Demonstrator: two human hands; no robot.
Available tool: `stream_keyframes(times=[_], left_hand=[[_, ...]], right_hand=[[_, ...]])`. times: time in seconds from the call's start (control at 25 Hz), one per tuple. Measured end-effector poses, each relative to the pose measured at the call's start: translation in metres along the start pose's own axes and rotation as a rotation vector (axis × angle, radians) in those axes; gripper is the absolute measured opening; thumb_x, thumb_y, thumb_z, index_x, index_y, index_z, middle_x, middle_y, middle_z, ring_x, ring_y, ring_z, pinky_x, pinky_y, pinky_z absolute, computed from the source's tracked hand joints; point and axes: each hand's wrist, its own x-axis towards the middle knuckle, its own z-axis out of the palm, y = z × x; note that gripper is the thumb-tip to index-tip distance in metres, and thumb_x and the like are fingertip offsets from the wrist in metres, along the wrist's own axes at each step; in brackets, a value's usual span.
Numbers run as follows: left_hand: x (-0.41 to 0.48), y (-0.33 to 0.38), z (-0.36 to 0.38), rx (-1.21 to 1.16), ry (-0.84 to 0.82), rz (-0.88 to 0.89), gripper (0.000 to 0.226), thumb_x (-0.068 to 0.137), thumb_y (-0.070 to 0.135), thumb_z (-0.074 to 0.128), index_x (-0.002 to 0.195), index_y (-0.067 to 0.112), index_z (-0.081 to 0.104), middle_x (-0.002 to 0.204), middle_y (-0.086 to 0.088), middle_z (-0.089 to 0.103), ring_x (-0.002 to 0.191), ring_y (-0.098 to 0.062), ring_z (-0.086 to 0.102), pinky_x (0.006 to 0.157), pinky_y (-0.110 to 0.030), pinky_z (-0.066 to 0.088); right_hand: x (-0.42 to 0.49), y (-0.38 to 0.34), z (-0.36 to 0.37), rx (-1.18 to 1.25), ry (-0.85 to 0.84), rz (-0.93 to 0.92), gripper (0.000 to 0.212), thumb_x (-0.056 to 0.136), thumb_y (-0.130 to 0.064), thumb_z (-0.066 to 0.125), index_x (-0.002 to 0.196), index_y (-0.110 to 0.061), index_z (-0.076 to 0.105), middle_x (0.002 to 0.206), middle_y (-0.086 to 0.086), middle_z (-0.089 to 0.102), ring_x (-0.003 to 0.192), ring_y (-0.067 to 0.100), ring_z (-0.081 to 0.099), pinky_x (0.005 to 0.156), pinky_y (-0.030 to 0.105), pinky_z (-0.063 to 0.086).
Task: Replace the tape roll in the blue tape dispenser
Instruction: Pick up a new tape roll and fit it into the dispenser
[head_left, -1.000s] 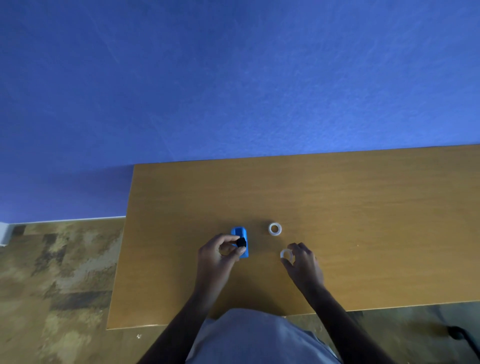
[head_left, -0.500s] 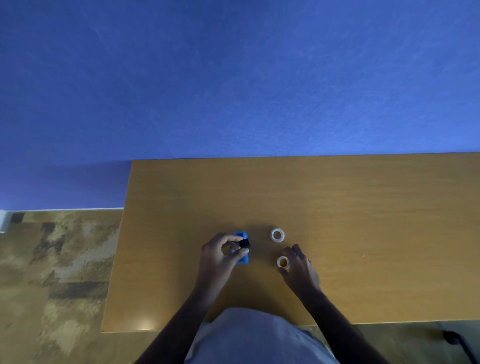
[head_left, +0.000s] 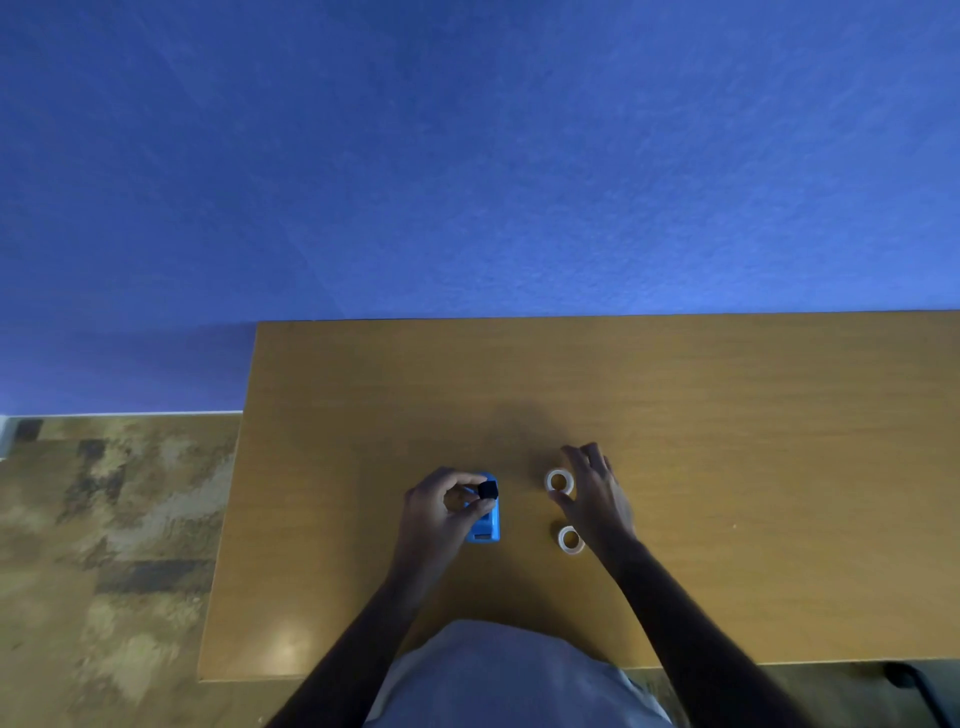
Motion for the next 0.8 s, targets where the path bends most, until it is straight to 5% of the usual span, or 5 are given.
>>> stream_keyframes(times=[0.2,0.4,0.6,0.8], left_hand=[[-0.002,0.0,-0.002,0.009,0.015,-0.001,0.026,0.078,0.005,0.091,0.097,0.021,0.083,0.083,0.018,0.077,0.083,0.01,0.07,0.072,-0.003,0.049],[-0.011,-0.004,-0.003,0.0,0.022,-0.011,0.027,0.078,0.007,0.091,0.098,0.023,0.082,0.088,0.013,0.079,0.084,0.003,0.073,0.069,-0.006,0.052],[-0.027,0.007,-0.007,-0.044,0.03,-0.007,0.03,0.079,0.007,0.091,0.091,0.032,0.08,0.085,0.018,0.079,0.082,0.001,0.074,0.067,-0.013,0.057],[-0.046,0.022,-0.016,-0.097,0.064,0.024,0.041,0.08,0.009,0.091,0.084,0.046,0.075,0.08,0.012,0.08,0.077,0.003,0.075,0.069,-0.025,0.059]], right_hand=[[0.009,-0.008,-0.001,-0.018,-0.008,-0.018,0.055,0.078,-0.027,0.096,0.122,-0.012,0.067,0.124,0.008,0.061,0.111,0.029,0.063,0.077,0.047,0.063],[0.002,-0.001,0.002,0.055,-0.032,-0.03,0.045,0.083,-0.019,0.089,0.112,-0.024,0.055,0.108,0.005,0.072,0.093,0.03,0.072,0.068,0.052,0.064],[-0.023,-0.036,-0.04,0.784,-0.001,0.219,0.029,0.078,-0.002,0.091,0.096,-0.016,0.073,0.081,0.006,0.076,0.065,0.021,0.071,0.058,0.039,0.06],[-0.074,-0.083,-0.101,1.316,-0.087,0.126,0.029,0.091,0.005,0.08,0.118,-0.003,0.075,0.093,0.009,0.075,0.084,0.02,0.073,0.073,0.036,0.064]])
